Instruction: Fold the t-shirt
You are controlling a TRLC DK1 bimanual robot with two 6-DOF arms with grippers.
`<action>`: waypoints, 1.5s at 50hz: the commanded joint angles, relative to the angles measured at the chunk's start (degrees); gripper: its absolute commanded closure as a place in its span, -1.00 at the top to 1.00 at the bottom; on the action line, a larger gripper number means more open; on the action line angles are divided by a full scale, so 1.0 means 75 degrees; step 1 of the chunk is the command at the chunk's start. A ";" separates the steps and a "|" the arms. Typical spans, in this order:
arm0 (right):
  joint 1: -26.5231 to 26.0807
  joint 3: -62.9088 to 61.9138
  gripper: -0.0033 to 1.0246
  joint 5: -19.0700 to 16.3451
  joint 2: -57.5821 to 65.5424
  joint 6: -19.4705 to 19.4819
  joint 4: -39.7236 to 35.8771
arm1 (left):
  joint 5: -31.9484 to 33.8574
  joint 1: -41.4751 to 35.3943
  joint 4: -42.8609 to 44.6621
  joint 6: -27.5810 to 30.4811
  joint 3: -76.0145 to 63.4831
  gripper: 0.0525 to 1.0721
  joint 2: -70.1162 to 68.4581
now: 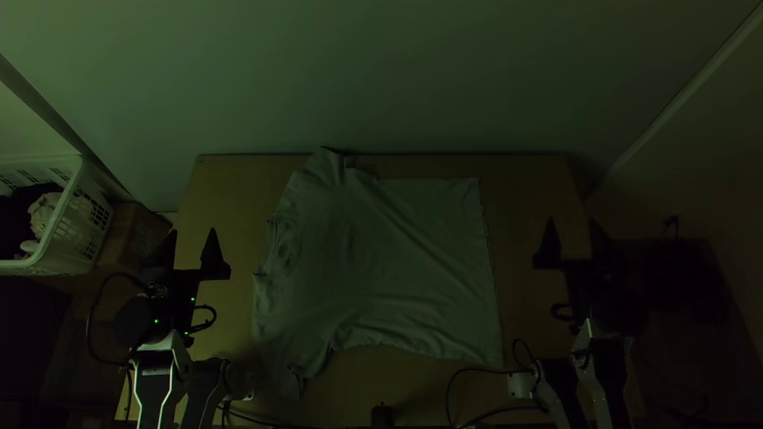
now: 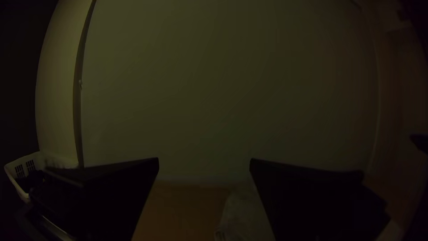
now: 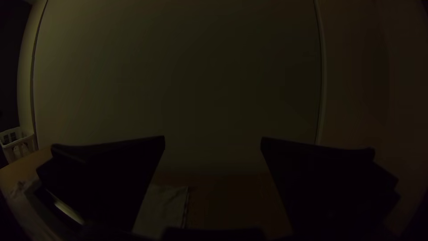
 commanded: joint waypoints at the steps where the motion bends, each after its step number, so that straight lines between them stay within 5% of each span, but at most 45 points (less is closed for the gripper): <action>1: 0.0113 0.0725 0.92 0.0054 0.0838 -0.0084 0.0188 | 0.0017 -0.0056 0.0274 0.0038 0.0852 0.92 0.0936; 20: 0.0441 0.3221 0.92 0.0054 0.3756 -0.0084 0.0024 | 0.0017 -0.0372 0.0204 0.0050 0.3875 0.92 0.4077; 35: 0.0780 0.5647 0.92 0.0054 0.6030 0.0280 -0.1535 | 0.0006 -0.0724 -0.0429 0.0050 0.6242 0.92 0.6538; 75: 0.1085 0.7698 0.92 0.0077 0.9557 0.1557 -0.1851 | 0.0006 -0.1380 -0.3078 -0.0149 1.0883 0.88 1.2057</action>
